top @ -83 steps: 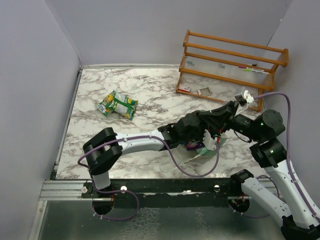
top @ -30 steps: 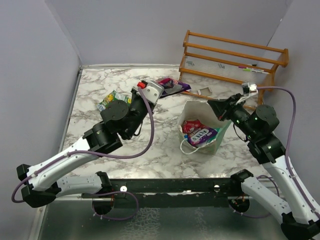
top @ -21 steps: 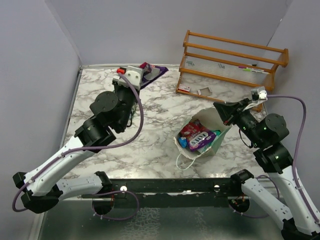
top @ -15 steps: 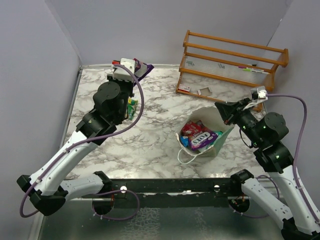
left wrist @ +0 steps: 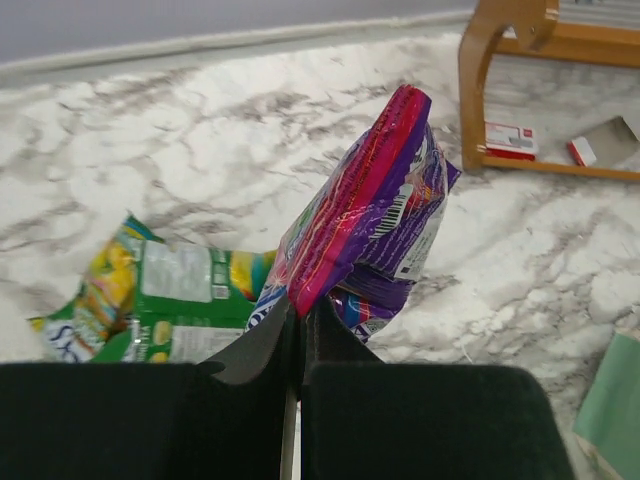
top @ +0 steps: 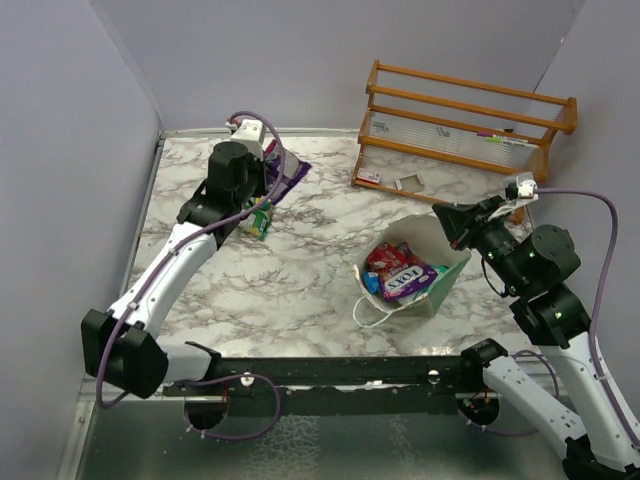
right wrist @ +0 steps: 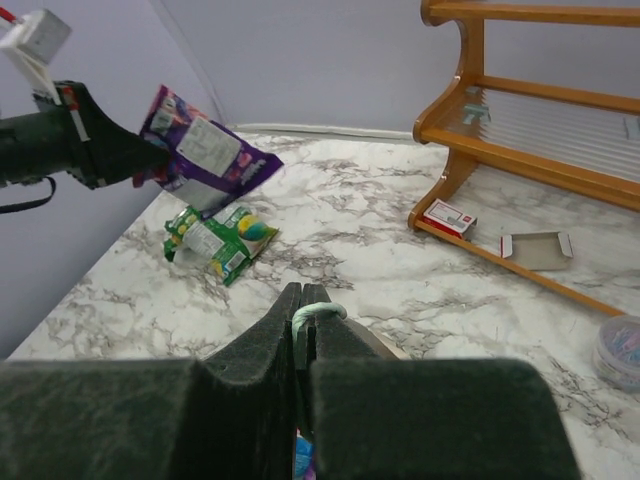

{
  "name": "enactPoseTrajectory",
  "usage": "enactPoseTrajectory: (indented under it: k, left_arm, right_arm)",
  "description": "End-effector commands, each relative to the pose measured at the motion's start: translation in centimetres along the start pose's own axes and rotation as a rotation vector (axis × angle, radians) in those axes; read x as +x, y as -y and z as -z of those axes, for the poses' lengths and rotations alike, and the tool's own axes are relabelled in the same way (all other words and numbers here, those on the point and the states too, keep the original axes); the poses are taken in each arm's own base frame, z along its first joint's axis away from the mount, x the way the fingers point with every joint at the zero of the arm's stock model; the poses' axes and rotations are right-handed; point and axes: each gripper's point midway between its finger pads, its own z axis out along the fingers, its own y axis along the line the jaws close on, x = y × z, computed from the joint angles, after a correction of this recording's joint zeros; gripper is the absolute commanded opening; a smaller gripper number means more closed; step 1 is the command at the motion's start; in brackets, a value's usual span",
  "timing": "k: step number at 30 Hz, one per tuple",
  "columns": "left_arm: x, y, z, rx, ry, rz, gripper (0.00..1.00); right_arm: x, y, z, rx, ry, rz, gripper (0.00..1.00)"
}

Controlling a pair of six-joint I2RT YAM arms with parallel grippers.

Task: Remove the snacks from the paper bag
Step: Place the snack at the center of the board.

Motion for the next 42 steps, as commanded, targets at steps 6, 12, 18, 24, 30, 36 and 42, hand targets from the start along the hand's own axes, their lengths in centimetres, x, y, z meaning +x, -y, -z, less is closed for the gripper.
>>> enactPoseTrajectory:
  k: [6,12,18,24,30,36,42]
  left_arm:
    - [6.0,-0.7,-5.2,0.067,-0.191,0.147,0.05]
    - [9.0,-4.1,-5.2,-0.067,-0.241,0.109,0.52]
    - [5.7,-2.3,-3.3,0.051,-0.093,0.103,0.74]
    - [1.6,3.3,0.1,0.364,0.095,0.109,0.79]
    - [-0.2,8.0,4.5,0.639,0.162,0.073,0.82]
    - [-1.7,12.7,8.2,0.816,0.227,-0.025,0.83]
    - [-2.8,13.0,8.9,0.814,0.255,-0.031,0.84]
  right_arm:
    - [0.2,-3.5,0.6,-0.23,0.015,0.116,0.02]
    - [3.4,-9.7,3.1,-0.683,-0.049,0.194,0.02]
    - [5.2,-11.9,5.1,-0.889,-0.106,0.163,0.02]
    - [3.0,-11.9,4.8,-0.838,-0.055,0.147,0.02]
    - [1.0,-9.7,2.3,-0.626,0.011,0.121,0.02]
    - [0.8,-6.9,1.0,-0.442,0.035,0.098,0.02]
    - [-2.1,-2.2,-0.7,-0.133,0.093,0.083,0.02]
